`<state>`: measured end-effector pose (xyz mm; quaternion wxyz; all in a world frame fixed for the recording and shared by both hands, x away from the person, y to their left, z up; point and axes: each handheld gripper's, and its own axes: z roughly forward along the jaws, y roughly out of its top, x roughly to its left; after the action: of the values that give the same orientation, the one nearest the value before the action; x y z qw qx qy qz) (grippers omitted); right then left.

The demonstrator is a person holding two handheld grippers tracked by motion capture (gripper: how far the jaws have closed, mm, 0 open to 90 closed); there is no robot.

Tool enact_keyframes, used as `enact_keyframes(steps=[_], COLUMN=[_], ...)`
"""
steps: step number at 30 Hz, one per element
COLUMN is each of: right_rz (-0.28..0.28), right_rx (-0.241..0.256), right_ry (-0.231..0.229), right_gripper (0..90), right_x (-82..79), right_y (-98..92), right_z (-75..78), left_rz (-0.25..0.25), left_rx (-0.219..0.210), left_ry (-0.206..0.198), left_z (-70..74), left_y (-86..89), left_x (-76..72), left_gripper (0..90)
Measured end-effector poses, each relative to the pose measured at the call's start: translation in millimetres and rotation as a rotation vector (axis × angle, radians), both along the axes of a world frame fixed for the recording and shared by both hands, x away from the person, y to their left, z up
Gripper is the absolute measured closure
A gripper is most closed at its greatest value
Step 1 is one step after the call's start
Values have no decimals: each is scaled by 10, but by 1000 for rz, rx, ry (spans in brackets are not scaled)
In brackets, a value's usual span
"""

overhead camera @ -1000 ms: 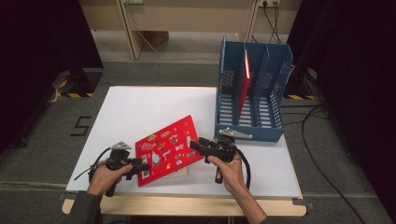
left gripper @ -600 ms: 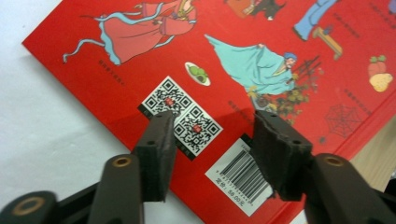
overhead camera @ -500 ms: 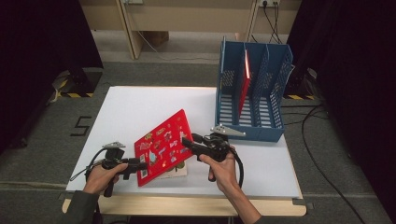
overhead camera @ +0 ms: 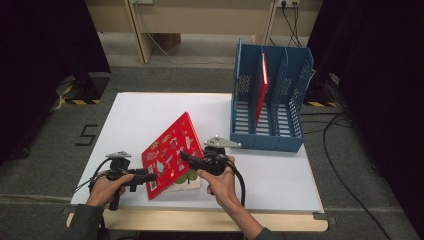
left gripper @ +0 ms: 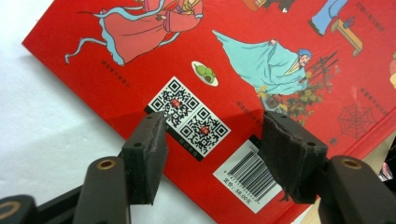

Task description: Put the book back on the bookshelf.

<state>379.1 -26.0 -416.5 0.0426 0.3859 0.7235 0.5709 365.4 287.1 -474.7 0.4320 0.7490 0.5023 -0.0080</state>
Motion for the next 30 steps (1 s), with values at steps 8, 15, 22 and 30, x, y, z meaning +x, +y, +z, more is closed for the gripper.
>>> enact_keyframes(steps=[8,15,22,30], right_rz=[-3,29,110,144], right_rx=[76,95,62,33], right_ry=[-5,-43,-78,-144], right_gripper=[717,769,788,797], right_x=[101,179,188,180], right_y=[171,386,623,705], right_z=[123,261,487,751], left_rz=[95,267,345,346], left_rx=[14,-69,-112,-128], left_ry=[-52,-130,-196,-187], left_z=[25,94,191,201], left_y=[187,406,535,624], left_x=[42,38,-1,7], left_gripper=[367,373,370,369])
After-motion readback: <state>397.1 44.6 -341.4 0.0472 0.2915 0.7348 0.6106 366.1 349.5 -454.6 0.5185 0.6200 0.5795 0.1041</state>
